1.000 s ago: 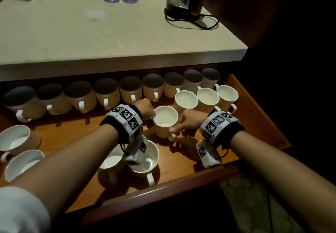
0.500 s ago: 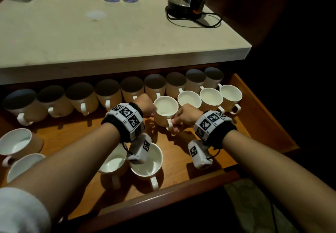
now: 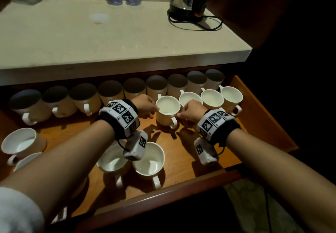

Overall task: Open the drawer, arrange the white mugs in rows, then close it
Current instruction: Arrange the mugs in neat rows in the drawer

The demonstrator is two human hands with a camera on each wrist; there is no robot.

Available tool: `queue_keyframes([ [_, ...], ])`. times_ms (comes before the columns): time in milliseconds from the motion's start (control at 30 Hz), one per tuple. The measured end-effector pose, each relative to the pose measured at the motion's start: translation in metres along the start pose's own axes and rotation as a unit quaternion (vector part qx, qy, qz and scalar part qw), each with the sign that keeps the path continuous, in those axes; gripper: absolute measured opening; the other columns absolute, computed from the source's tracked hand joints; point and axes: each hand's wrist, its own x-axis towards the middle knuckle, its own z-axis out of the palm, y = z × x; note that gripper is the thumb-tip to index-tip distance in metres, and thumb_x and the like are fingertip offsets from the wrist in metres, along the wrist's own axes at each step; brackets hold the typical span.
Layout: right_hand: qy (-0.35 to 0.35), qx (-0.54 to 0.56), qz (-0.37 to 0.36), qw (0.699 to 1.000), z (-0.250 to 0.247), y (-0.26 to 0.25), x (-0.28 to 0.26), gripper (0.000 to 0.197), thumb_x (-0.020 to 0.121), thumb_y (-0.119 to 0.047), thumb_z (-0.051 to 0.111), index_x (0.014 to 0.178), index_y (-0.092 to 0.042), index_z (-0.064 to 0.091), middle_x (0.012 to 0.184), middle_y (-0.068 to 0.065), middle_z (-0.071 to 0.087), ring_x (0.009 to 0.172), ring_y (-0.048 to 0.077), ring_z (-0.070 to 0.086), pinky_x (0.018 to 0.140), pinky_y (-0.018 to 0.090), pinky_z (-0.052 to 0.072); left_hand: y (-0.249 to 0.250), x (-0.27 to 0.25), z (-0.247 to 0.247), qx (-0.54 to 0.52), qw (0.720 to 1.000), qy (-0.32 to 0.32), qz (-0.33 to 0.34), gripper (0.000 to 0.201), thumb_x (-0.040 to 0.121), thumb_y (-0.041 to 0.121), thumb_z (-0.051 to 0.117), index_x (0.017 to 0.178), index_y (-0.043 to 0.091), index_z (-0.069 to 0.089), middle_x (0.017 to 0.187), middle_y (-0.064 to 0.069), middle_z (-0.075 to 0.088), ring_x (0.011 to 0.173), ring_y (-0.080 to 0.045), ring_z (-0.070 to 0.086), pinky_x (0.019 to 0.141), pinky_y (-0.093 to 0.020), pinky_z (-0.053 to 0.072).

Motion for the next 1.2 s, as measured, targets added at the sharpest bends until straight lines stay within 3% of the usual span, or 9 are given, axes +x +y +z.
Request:
queue_keyframes([
  [133,-0.032,-0.053,-0.069,0.996,0.0,-0.024,-0.017,0.032,0.088,-0.036,0.062,0.07,-0.01,0.06,0.062,0.0,0.059,0.057,0.011,0.056,0.06,0.022,0.044,-0.017,-0.013,-0.024,0.014,1.0,-0.01,-0.004,0.009,0.091,0.02,0.06,0.083,0.014,0.06,0.09,-0.006,0.065,0.08,-0.016,0.062,0.069,-0.025,0.049],
  [300,-0.237,-0.16,-0.116,0.951,0.027,-0.06,-0.036,0.033,0.081,-0.04,0.069,0.088,-0.008,0.064,0.067,0.0,0.063,0.056,0.012,0.057,0.055,0.023,0.047,-0.042,-0.035,-0.045,0.042,0.998,-0.029,-0.025,0.007,0.089,0.022,0.063,0.083,0.017,0.06,0.087,-0.001,0.066,0.078,-0.013,0.062,0.069,-0.024,0.047],
  [400,-0.301,-0.264,-0.13,0.907,0.041,-0.074,-0.039,0.041,0.081,-0.036,0.07,0.104,-0.003,0.065,0.067,-0.001,0.062,0.057,0.011,0.055,0.054,0.02,0.044,-0.055,-0.046,-0.054,0.048,0.998,-0.029,-0.035,0.006,0.087,0.021,0.064,0.085,0.017,0.061,0.086,0.001,0.065,0.079,-0.012,0.062,0.069,-0.023,0.047],
  [500,-0.286,-0.336,-0.166,0.882,0.051,-0.085,-0.041,0.034,0.084,-0.024,0.069,0.105,0.001,0.066,0.061,-0.004,0.055,0.055,0.008,0.049,0.052,0.018,0.039,-0.068,-0.055,-0.06,0.053,0.997,-0.025,-0.04,0.008,0.085,0.022,0.067,0.09,0.017,0.063,0.085,0.002,0.064,0.08,-0.011,0.061,0.068,-0.023,0.046],
  [700,-0.216,-0.362,-0.201,0.884,0.056,-0.088,-0.039,0.017,0.082,-0.016,0.069,0.094,-0.004,0.069,0.06,-0.005,0.053,0.057,0.008,0.049,0.055,0.021,0.041,-0.084,-0.062,-0.061,0.08,0.995,-0.042,-0.047,0.01,0.083,0.021,0.07,0.085,0.021,0.06,0.081,0.006,0.063,0.078,-0.007,0.059,0.067,-0.021,0.044],
  [833,-0.161,-0.371,-0.209,0.89,0.053,-0.088,-0.036,0.018,0.081,-0.015,0.069,0.095,-0.005,0.07,0.068,-0.001,0.057,0.072,0.017,0.053,0.069,0.027,0.042,-0.089,-0.064,-0.057,0.115,0.992,-0.04,-0.045,0.015,0.083,0.022,0.069,0.096,0.019,0.061,0.086,0.007,0.06,0.083,-0.007,0.057,0.069,-0.021,0.043],
  [933,-0.118,-0.362,-0.206,0.901,0.05,-0.088,-0.03,0.023,0.081,-0.016,0.069,0.101,-0.005,0.07,0.089,0.006,0.063,0.081,0.018,0.053,0.071,0.027,0.041,-0.091,-0.064,-0.055,0.135,0.989,-0.044,-0.047,0.025,0.083,0.024,0.069,0.106,0.017,0.061,0.095,0.004,0.06,0.095,-0.012,0.056,0.074,-0.023,0.043],
  [1067,-0.063,-0.315,-0.182,0.929,0.051,-0.087,-0.02,0.023,0.083,-0.017,0.068,0.103,-0.005,0.069,0.091,0.007,0.063,0.086,0.021,0.058,0.073,0.028,0.043,-0.093,-0.063,-0.054,0.139,0.988,-0.048,-0.047,0.023,0.083,0.024,0.068,0.104,0.017,0.061,0.095,0.003,0.06,0.096,-0.013,0.055,0.079,-0.025,0.043],
  [1200,-0.017,-0.238,-0.152,0.959,0.051,-0.084,-0.019,0.029,0.085,-0.033,0.066,0.101,-0.008,0.064,0.093,0.007,0.065,0.09,0.021,0.062,0.078,0.029,0.049,-0.091,-0.061,-0.051,0.13,0.99,-0.038,-0.033,0.024,0.085,0.027,0.067,0.105,0.015,0.063,0.091,0.003,0.06,0.091,-0.012,0.055,0.068,-0.021,0.042],
])
